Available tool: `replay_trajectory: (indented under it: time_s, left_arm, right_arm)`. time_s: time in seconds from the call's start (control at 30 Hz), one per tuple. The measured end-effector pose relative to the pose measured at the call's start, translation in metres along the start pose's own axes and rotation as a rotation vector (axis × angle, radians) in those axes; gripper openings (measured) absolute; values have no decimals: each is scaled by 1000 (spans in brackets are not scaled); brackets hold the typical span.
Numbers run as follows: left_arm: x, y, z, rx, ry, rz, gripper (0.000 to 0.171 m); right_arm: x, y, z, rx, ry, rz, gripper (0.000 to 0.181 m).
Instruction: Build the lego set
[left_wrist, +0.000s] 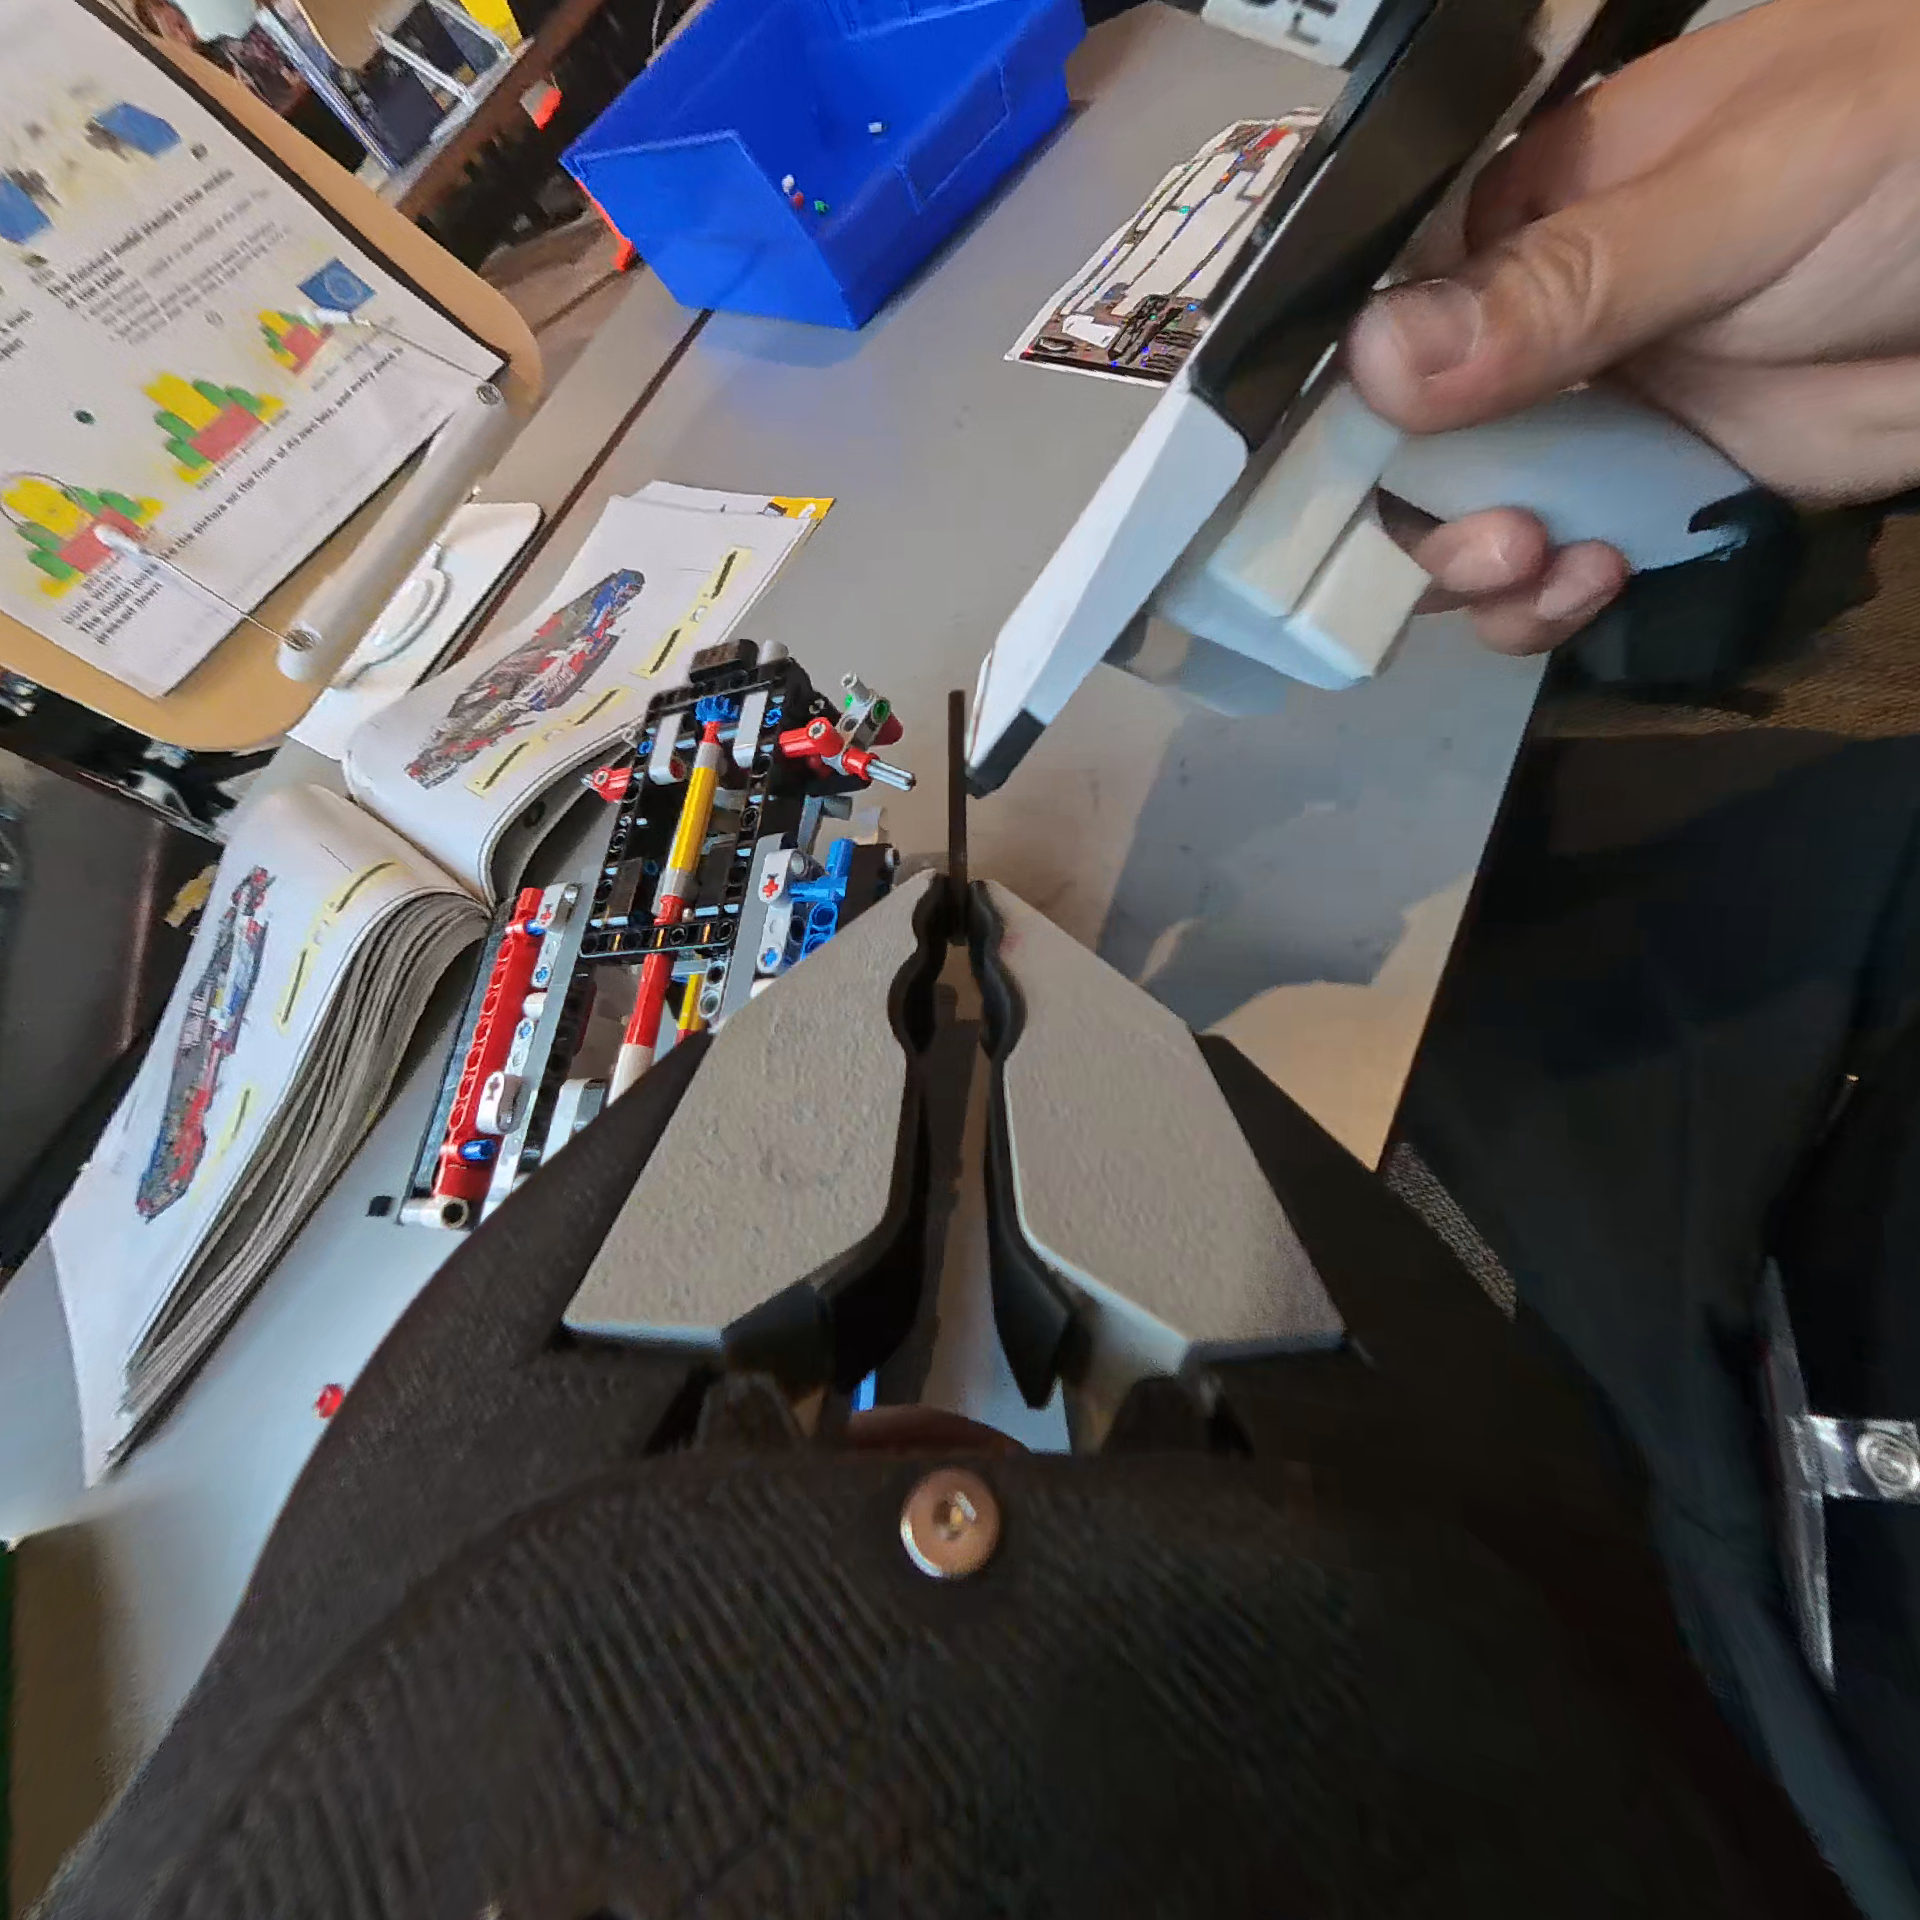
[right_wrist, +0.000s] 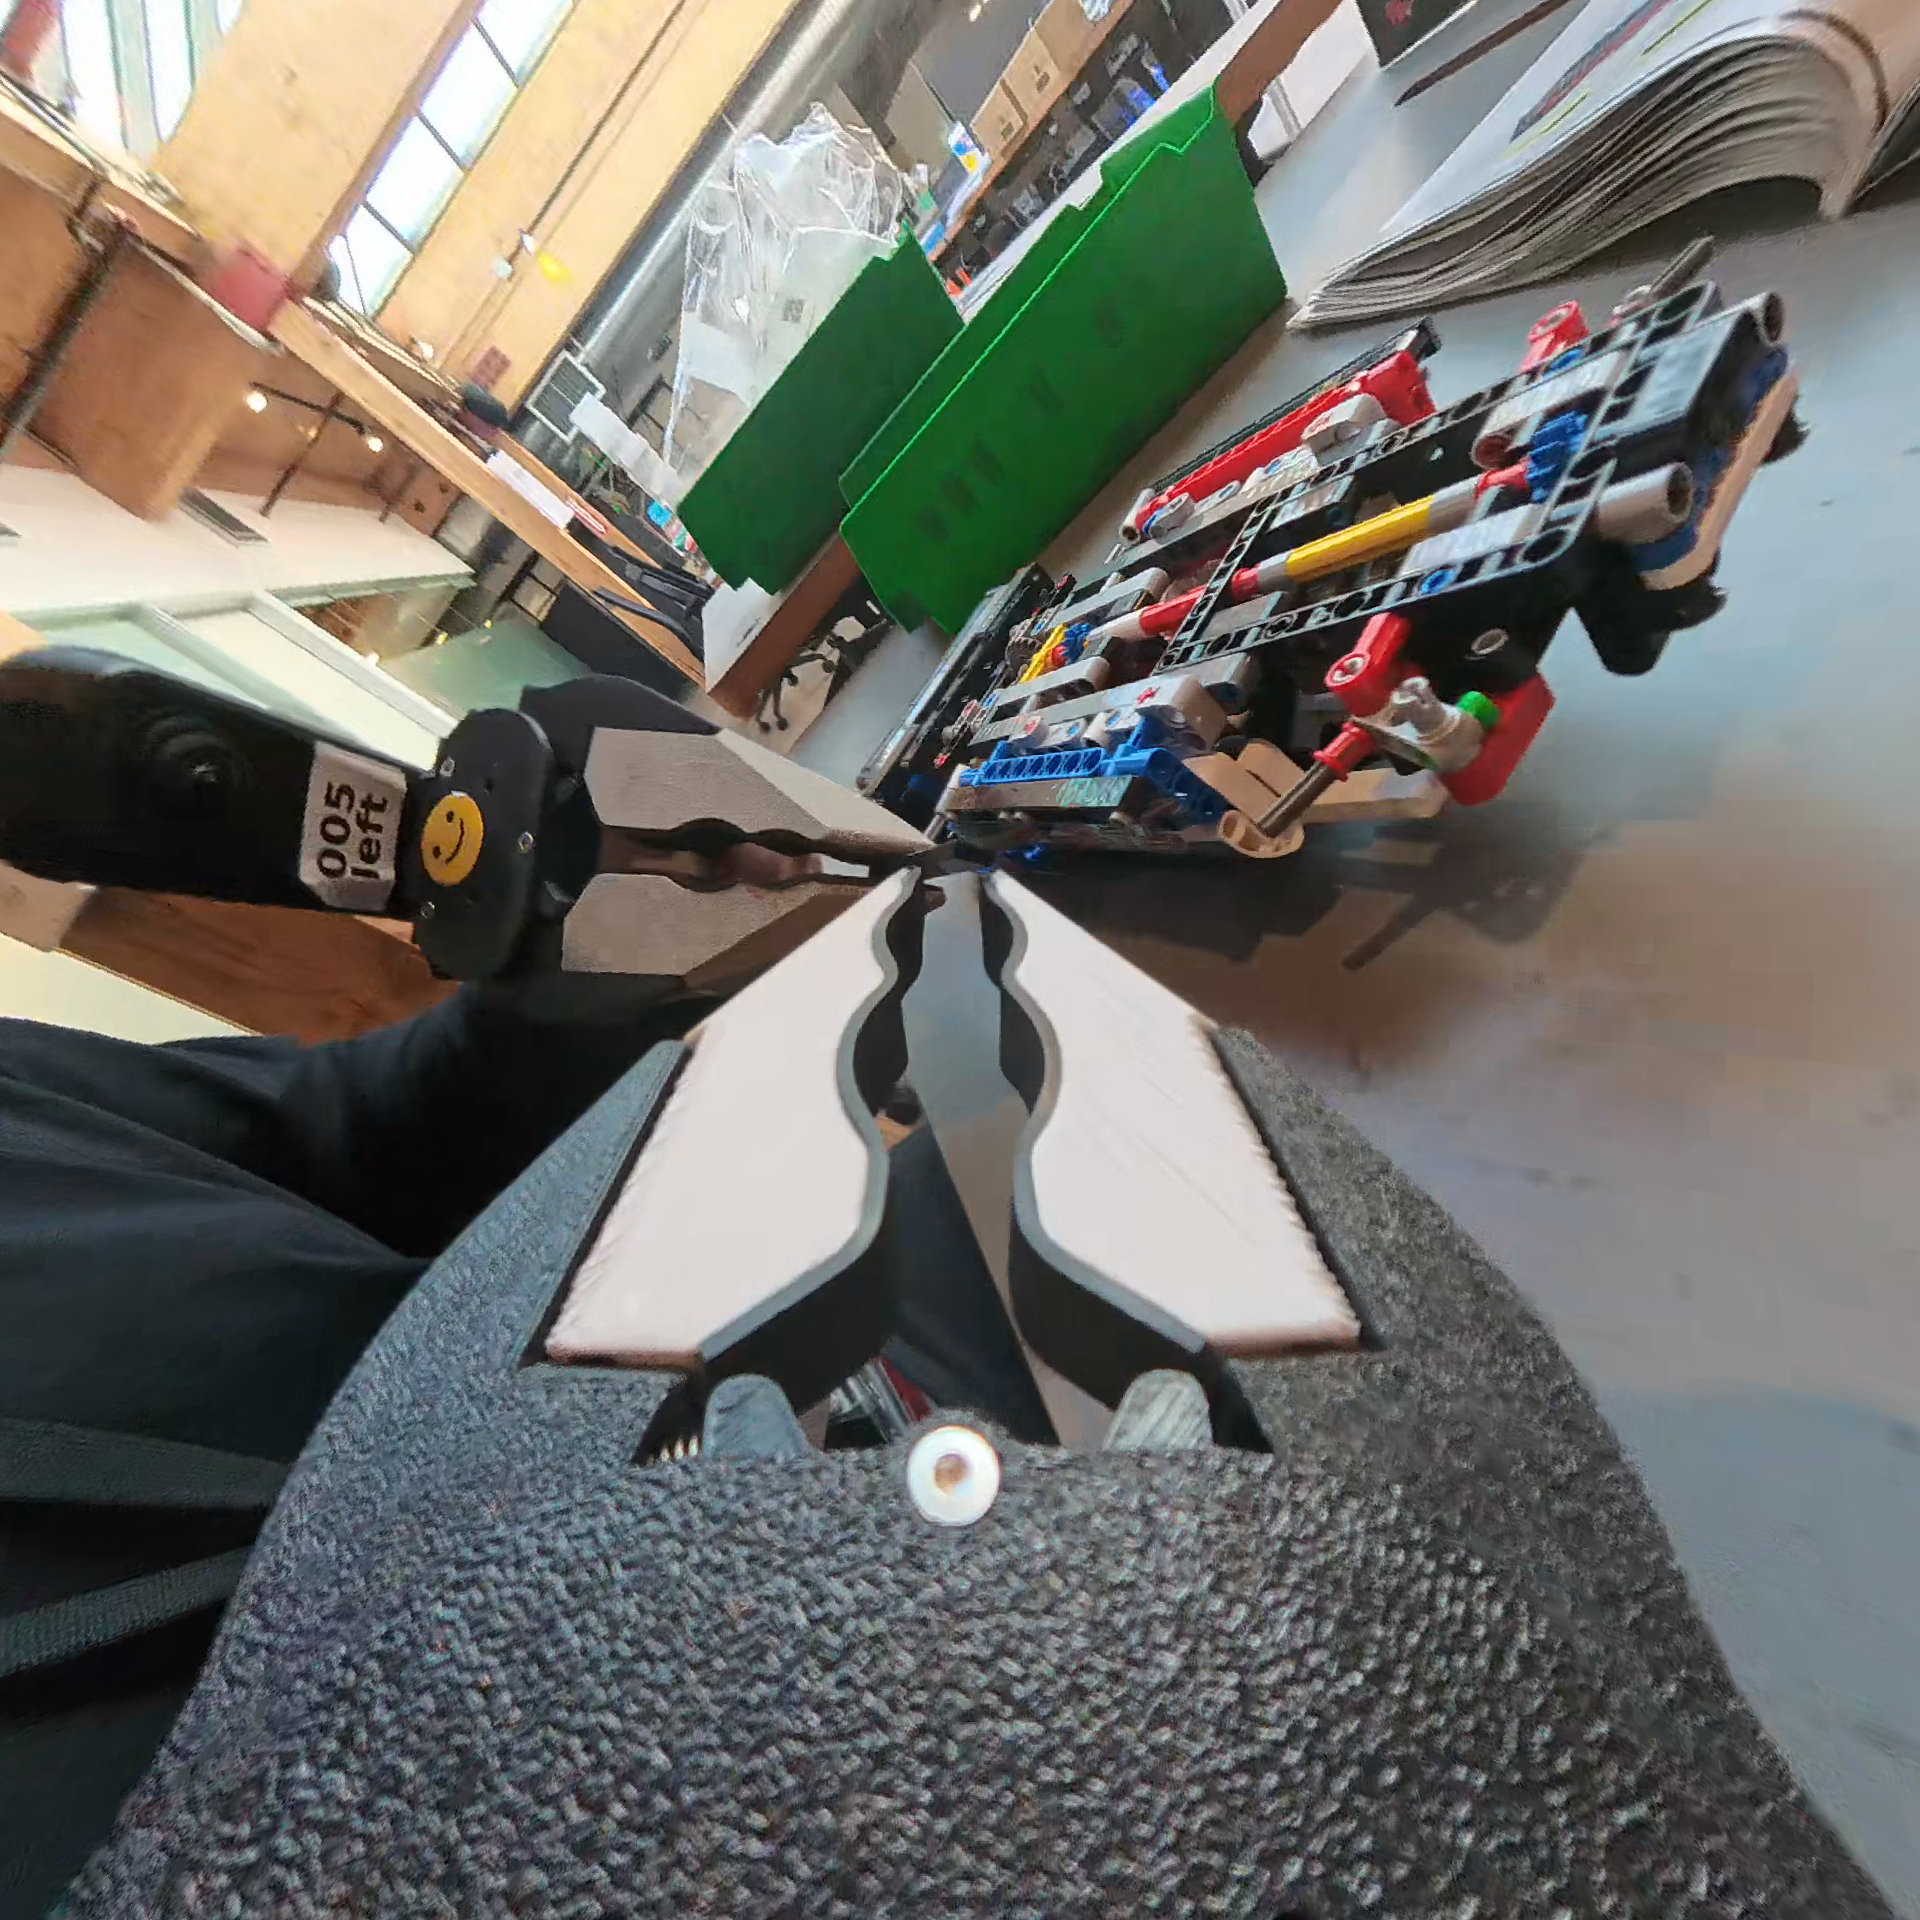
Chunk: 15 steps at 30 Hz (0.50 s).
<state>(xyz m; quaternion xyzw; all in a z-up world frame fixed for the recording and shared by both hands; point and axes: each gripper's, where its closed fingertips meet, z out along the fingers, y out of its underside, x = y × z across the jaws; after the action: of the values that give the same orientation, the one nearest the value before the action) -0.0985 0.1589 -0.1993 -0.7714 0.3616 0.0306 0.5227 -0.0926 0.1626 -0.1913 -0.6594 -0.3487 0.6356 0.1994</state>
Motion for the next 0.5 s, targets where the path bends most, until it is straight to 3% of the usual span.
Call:
replay_trajectory:
  time_s: [0.5]
  left_arm:
    - [0,-2,-4,42,-11,-43,0]
  right_arm:
    - [-2,-7,-2,126,-83,179,9]
